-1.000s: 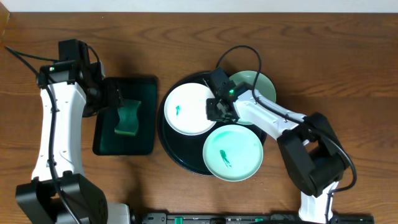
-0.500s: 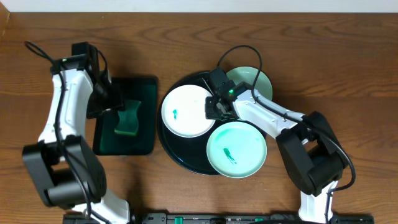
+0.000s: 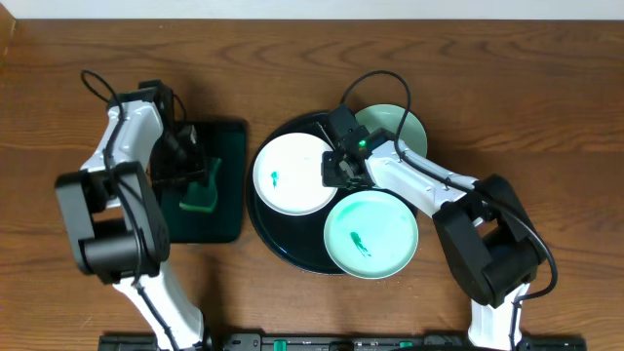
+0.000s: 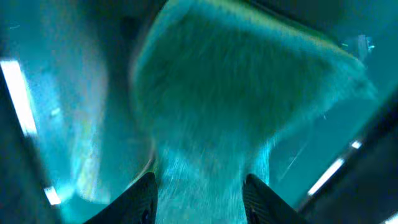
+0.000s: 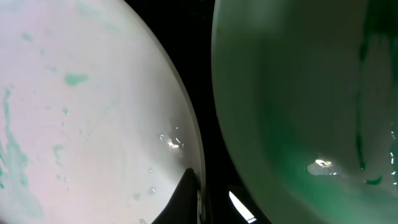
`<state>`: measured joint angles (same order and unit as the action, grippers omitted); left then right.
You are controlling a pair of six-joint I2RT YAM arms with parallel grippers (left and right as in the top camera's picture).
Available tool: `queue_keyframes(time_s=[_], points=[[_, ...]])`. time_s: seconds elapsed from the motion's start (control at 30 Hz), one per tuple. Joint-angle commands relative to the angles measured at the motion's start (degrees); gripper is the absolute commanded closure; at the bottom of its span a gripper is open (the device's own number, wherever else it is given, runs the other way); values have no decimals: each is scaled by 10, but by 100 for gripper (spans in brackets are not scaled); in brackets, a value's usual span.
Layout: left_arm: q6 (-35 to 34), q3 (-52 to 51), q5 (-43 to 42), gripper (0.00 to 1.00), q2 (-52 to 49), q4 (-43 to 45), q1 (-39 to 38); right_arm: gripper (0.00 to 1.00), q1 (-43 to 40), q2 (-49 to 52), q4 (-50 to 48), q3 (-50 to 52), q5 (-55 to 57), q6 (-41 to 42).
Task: Clean dirty plates on tray and stack at the side
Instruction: 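Lower the left gripper onto the green sponge and grasp it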
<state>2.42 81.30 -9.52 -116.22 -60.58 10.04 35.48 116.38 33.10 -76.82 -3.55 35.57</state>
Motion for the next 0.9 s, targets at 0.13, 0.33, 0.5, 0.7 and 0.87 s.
queue_keyframes(time_s=[0.13, 0.33, 0.5, 0.7, 0.87], points=[[5, -6, -49, 58, -43, 27, -5, 99, 6, 18, 2, 6, -11, -9], [0, -6, -34, 93, -43, 28, -7, 99, 6, 18, 3, 6, -11, -9], [-12, 3, -9, 93, -17, 4, -7, 99, 6, 18, 1, 6, -15, -9], [-57, 15, 11, 93, 100, -16, -7, 99, 5, 18, -2, 5, -28, -23], [-123, 14, 29, 92, 187, -35, -25, 99, 5, 18, -3, 5, -31, -24]])
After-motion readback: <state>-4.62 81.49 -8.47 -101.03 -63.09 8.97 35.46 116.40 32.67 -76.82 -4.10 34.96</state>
